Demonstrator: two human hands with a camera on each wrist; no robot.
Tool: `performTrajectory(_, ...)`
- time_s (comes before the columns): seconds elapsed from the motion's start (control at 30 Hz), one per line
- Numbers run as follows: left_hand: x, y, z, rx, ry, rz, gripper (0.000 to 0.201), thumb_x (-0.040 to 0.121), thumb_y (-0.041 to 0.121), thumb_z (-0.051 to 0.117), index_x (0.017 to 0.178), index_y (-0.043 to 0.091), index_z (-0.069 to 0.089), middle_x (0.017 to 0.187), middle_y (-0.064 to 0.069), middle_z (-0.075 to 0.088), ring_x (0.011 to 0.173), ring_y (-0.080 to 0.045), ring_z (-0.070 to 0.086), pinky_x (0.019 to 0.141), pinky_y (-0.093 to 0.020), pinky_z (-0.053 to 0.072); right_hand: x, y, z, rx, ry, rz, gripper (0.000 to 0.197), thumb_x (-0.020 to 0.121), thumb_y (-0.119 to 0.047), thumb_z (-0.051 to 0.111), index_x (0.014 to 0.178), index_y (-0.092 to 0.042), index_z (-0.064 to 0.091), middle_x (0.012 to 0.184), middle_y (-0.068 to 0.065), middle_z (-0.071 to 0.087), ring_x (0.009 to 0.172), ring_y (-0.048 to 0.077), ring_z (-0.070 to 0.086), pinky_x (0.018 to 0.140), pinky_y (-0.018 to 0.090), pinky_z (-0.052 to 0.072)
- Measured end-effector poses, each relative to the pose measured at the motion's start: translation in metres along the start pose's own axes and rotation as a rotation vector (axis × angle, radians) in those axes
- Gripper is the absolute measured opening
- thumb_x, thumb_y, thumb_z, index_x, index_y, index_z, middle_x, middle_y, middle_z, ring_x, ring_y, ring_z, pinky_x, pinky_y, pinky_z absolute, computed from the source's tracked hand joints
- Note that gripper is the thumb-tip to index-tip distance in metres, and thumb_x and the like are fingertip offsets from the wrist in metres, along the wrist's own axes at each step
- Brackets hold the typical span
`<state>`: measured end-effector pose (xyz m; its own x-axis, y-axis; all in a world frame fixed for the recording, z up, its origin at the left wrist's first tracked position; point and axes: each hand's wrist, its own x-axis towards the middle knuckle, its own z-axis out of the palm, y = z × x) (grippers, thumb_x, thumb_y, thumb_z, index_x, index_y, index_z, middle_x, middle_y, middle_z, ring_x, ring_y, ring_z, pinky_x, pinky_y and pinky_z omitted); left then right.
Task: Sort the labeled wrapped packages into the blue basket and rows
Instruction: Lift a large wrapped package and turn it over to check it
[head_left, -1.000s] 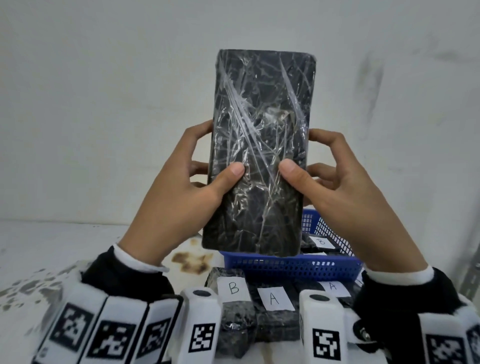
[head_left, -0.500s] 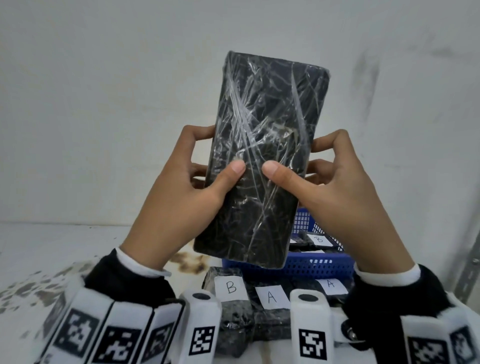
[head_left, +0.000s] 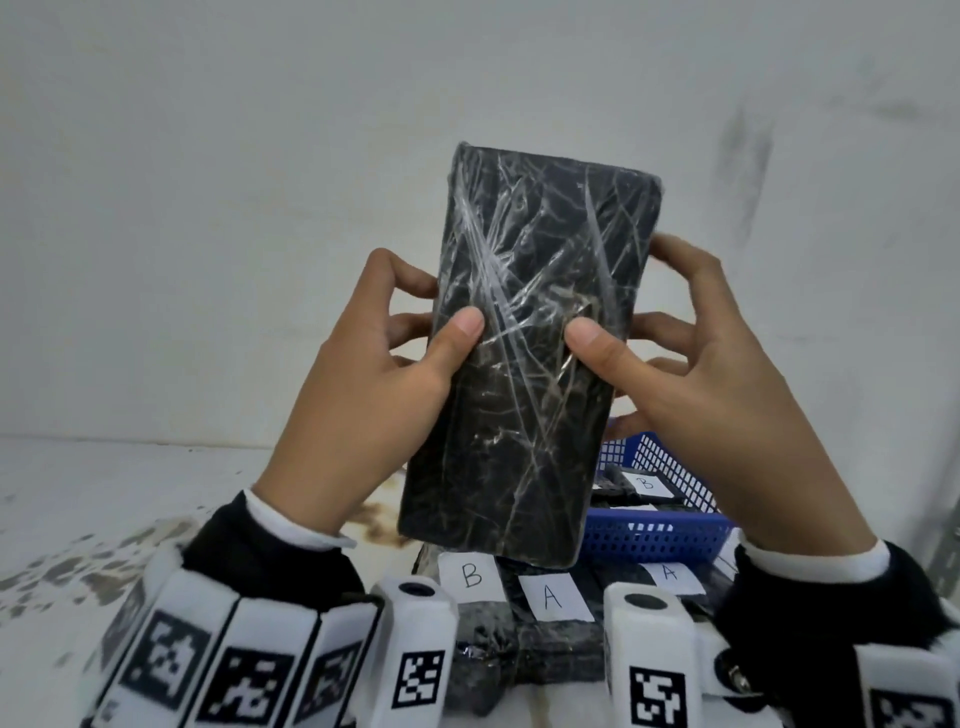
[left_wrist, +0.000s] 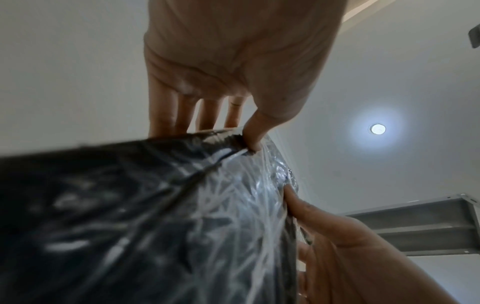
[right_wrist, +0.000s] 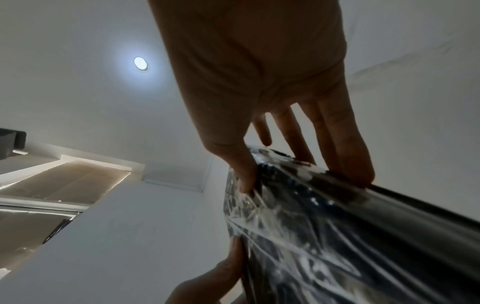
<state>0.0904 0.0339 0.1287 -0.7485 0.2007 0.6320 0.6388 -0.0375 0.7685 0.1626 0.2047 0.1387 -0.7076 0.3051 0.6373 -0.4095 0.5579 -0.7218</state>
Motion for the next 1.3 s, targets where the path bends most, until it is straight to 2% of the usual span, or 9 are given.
performTrajectory(0.13,0.001,-0.002,-0.002,0.093,-0.006,0.056,0.053,0.088,0.045,0.059,0.136,0.052,0.040,0.100,0.022,0.068,0.085,0.010,0.065,0.077,-0.018,0.052,-0.004,-0.006,0.004,-0.018,-0.037,-0.024,0.080,0.073,-0.053,0.075,0.138,-0.063,0.031,0.106,-0.011,0.070,0.072,0.016,0.075,0.070,0.043,0.063)
performTrajectory(0.23,0.001,-0.001,-0.002,0.108,-0.024,0.092,0.057,0.090,0.042,0.059,0.140,0.055,0.037,0.108,0.029,0.066,0.094,0.010,0.062,0.076,-0.012,0.052,-0.005,-0.007,0.005,-0.024,-0.027,-0.028,0.081,0.071,-0.053,0.078,0.136,-0.064,0.032,0.101,-0.014,0.069,0.072,0.014,0.075,0.071,0.042,0.063)
performTrajectory(0.43,-0.003,0.003,-0.001,0.077,-0.033,0.041,0.041,0.084,0.046,0.063,0.118,0.052,0.041,0.095,0.012,0.067,0.074,-0.005,0.071,0.067,-0.025,0.055,-0.004,-0.006,0.008,-0.055,0.022,-0.033,0.078,0.061,-0.064,0.077,0.122,-0.067,0.027,0.078,-0.036,0.064,0.084,0.003,0.072,0.077,0.038,0.062)
performTrajectory(0.53,-0.004,0.004,0.000,0.047,-0.030,0.042,0.037,0.085,0.045,0.063,0.117,0.042,0.043,0.109,0.011,0.065,0.069,-0.011,0.073,0.072,-0.036,0.058,-0.004,-0.004,0.010,-0.053,0.039,-0.041,0.078,0.062,-0.067,0.074,0.126,-0.063,0.030,0.090,-0.027,0.069,0.089,0.008,0.072,0.081,0.042,0.061)
performTrajectory(0.63,-0.002,0.003,-0.001,0.037,-0.022,0.039,0.030,0.088,0.043,0.061,0.114,0.040,0.046,0.106,0.011,0.068,0.071,-0.009,0.072,0.068,-0.032,0.056,-0.003,-0.002,0.011,-0.048,0.055,-0.052,0.072,0.066,-0.068,0.073,0.127,-0.058,0.036,0.108,-0.020,0.068,0.095,0.017,0.073,0.083,0.049,0.059)
performTrajectory(0.77,0.000,0.002,-0.005,0.034,-0.016,0.019,0.022,0.089,0.042,0.060,0.108,0.039,0.049,0.102,0.007,0.072,0.072,-0.012,0.072,0.070,-0.043,0.059,-0.001,0.000,0.007,-0.020,0.028,-0.036,0.056,0.076,-0.060,0.069,0.124,-0.052,0.043,0.109,-0.012,0.071,0.082,0.014,0.075,0.074,0.046,0.061)
performTrajectory(0.9,0.000,0.001,-0.005,0.018,-0.032,-0.002,0.016,0.090,0.041,0.058,0.104,0.037,0.050,0.098,0.005,0.073,0.072,-0.015,0.072,0.074,-0.050,0.059,-0.001,-0.003,0.002,0.080,-0.008,0.005,0.050,0.080,-0.048,0.069,0.125,-0.042,0.048,0.108,-0.004,0.071,0.078,0.014,0.075,0.050,0.038,0.060)
performTrajectory(1.03,-0.001,0.001,-0.001,0.029,-0.038,0.004,0.025,0.085,0.049,0.060,0.104,0.036,0.049,0.096,0.005,0.073,0.075,-0.023,0.072,0.077,-0.053,0.057,-0.002,-0.005,-0.001,0.081,-0.005,0.014,0.051,0.075,-0.052,0.070,0.121,-0.043,0.051,0.104,-0.003,0.072,0.078,0.015,0.075,0.049,0.041,0.060)
performTrajectory(1.3,-0.006,0.003,0.002,0.089,0.011,0.033,0.036,0.078,0.048,0.068,0.103,0.037,0.044,0.094,0.011,0.071,0.066,-0.009,0.071,0.058,-0.017,0.053,-0.005,-0.003,0.008,-0.033,0.062,-0.027,0.072,0.065,-0.066,0.075,0.127,-0.052,0.042,0.103,-0.012,0.070,0.075,0.013,0.075,0.073,0.045,0.062)
